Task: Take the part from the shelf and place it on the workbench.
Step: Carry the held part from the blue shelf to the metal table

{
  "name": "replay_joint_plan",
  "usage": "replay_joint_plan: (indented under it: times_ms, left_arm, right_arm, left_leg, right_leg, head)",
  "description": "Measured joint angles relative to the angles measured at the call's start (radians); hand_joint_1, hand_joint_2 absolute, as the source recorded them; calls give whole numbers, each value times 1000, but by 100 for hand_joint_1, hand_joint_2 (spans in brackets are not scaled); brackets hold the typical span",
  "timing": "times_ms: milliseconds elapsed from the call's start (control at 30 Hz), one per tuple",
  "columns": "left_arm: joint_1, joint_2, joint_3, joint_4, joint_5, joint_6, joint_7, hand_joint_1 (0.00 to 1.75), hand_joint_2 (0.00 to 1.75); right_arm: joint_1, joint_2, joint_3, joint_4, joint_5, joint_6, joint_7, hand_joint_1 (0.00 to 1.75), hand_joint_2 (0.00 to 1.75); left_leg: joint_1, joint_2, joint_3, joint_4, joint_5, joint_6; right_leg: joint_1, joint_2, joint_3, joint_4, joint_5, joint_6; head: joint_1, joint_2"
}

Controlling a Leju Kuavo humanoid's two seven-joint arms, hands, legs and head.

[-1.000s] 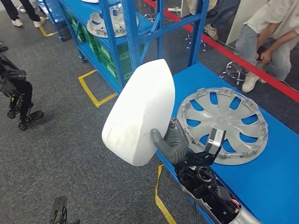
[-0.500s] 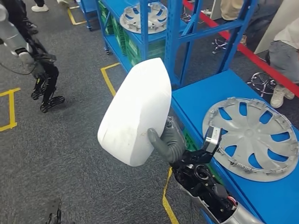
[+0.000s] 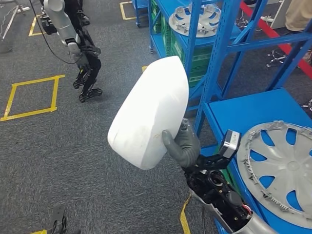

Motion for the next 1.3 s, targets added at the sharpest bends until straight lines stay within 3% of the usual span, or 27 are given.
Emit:
replay_joint_plan:
  times_ms: [67,133,167,200,267,300,367,433,500,567,600,633,667,700,733,800,867,933,1000,1067,1133,1167,1200,1233,1300]
  left_arm:
    - [-5,0,0,0,0,0,-1,0,175]
    - [-4,0,0,0,1,0,-1,0,175]
    - [-2,0,0,0,1,0,-1,0,175]
    - [0,1,0,0,2,0,-1,0,175]
    - [0,2,0,0,3,0,-1,0,175]
    - [-1,3,0,0,3,0,-2,0,175]
    - [-2,3,0,0,2,0,-2,0,175]
    - [0,3,0,0,-1,0,-2,0,175]
    - [-2,3,0,0,-6,0,-2,0,175]
    - [-10,3,0,0,-9,1,-1,0,175]
    - [-14,3,0,0,-10,1,1,0,175]
    - [-17,3,0,0,-11,1,3,0,175]
    - [-17,3,-1,0,-12,1,7,0,175]
    - [-17,2,-1,0,-14,1,11,0,175]
    - [-17,2,-1,0,-15,1,14,0,175]
    - [-19,-1,-1,0,-18,1,18,0,175]
    - [-19,-2,-1,0,-18,1,18,0,175]
    - [-13,-2,-1,0,-16,1,17,0,175]
    - [-10,-2,-1,0,-15,0,16,0,175]
    - [-14,-4,-1,0,-14,0,15,0,175]
    - [-14,-6,-1,0,-15,-1,15,0,175]
    - [-12,-7,-1,0,-16,-2,16,0,175]
    - [-10,-8,-1,0,-17,-3,17,0,175]
    - [-9,-8,-1,0,-18,-4,18,0,175]
    - [-10,-8,-1,0,-21,-8,19,0,175]
  right_arm:
    - [-1,1,0,0,-2,0,-2,175,175]
    - [1,1,0,1,-2,0,-2,175,175]
    - [2,1,0,1,-2,0,-2,175,175]
    - [2,1,0,0,-2,0,-2,175,175]
    - [1,1,0,0,-2,0,-2,175,175]
    - [1,1,0,0,-2,0,-2,175,175]
    - [0,1,0,0,-2,-1,-2,175,175]
    - [0,1,-1,0,-2,-4,-2,175,175]
    - [1,1,-2,-2,-1,-8,-2,175,175]
    - [5,0,-6,-4,0,-11,-2,175,175]
    - [10,-1,-8,-5,1,-11,-1,175,175]
    - [15,-2,-9,-5,2,-13,0,175,175]
    - [19,-2,-11,-5,2,-15,1,175,175]
    - [21,-2,-13,-6,3,-17,1,175,175]
    - [22,-2,-15,-8,4,-19,2,175,175]
    - [23,-3,-21,-13,6,-20,5,175,175]
    - [25,-3,-25,-17,6,-20,9,175,175]
    - [26,-3,-26,-20,6,-20,12,175,175]
    - [25,-3,-26,-23,7,-20,14,175,175]
    - [26,-3,-27,-26,7,-20,15,175,175]
    - [28,-3,-27,-27,7,-20,17,175,175]
    - [29,-4,-27,-27,7,-20,17,175,175]
    - [30,-4,-27,-27,7,-20,17,175,175]
    - [30,-4,-27,-27,7,-20,17,175,175]
    - [30,-3,-27,-27,7,-20,17,175,175]
  left_leg:
    - [-1,67,-71,137,-64,-7]
    - [2,87,-127,240,-93,-12]
    - [3,91,-125,237,-81,-14]
    - [4,97,-100,189,-52,-14]
    - [1,136,-16,36,10,-9]
    - [-2,153,16,-22,28,-4]
    - [-9,165,36,-61,35,10]
    - [-7,141,37,-63,35,22]
    - [-3,121,42,-68,36,35]
    - [-2,99,45,-69,35,44]
    - [-3,85,45,-69,35,46]
    - [-4,71,46,-68,35,47]
    - [-4,57,47,-67,34,47]
    - [-5,43,48,-66,33,46]
    - [-4,28,50,-64,32,45]
    - [-4,2,49,-58,29,39]
    - [-1,-19,39,-55,31,27]
    - [3,-37,30,-55,36,14]
    - [1,-3,10,-18,13,5]
    - [-1,59,-49,100,-48,-3]
    - [2,84,-115,229,-95,-10]
    - [3,89,-126,250,-93,-12]
    - [4,94,-115,228,-74,-13]
    - [5,102,-82,166,-42,-13]
    - [1,144,0,15,14,-6]
  right_leg:
    - [5,-33,1,-4,1,-5]
    - [9,-66,0,-3,-2,-7]
    - [9,-81,1,-3,-3,-7]
    - [9,-94,2,-3,-5,-6]
    - [12,-116,5,-2,-12,0]
    - [15,-125,7,-1,-16,5]
    - [19,-142,13,0,-23,16]
    - [17,-151,18,2,-32,27]
    - [13,-112,0,53,-68,35]
    - [10,-59,-63,191,-135,39]
    - [9,-48,-101,267,-163,40]
    - [9,-43,-129,317,-173,40]
    - [9,-40,-140,327,-162,39]
    - [8,-37,-130,294,-131,37]
    - [7,-27,-104,225,-85,34]
    - [4,17,-48,85,-22,29]
    - [5,41,-21,29,-13,24]
    - [5,22,-13,21,-9,16]
    - [2,-3,-8,8,-1,4]
    - [5,-32,-6,1,2,-3]
    - [8,-61,-8,1,0,-5]
    - [9,-75,-8,1,-1,-5]
    - [9,-88,-8,1,-2,-4]
    - [9,-100,-6,1,-4,-3]
    - [12,-121,-2,2,-11,5]
  head:
    - [-14,0]
    - [-20,0]
    - [-22,0]
    - [-26,0]
    - [-34,0]
    - [-36,0]
    - [-35,0]
    - [-30,0]
    - [-23,0]
    - [-11,0]
    - [-6,0]
    - [-1,0]
    - [3,0]
    - [6,0]
    - [9,0]
    - [15,0]
    - [17,0]
    - [16,0]
    - [7,0]
    - [-7,0]
    - [-16,0]
    - [-19,0]
    - [-22,0]
    - [-27,0]
    - [-36,0]
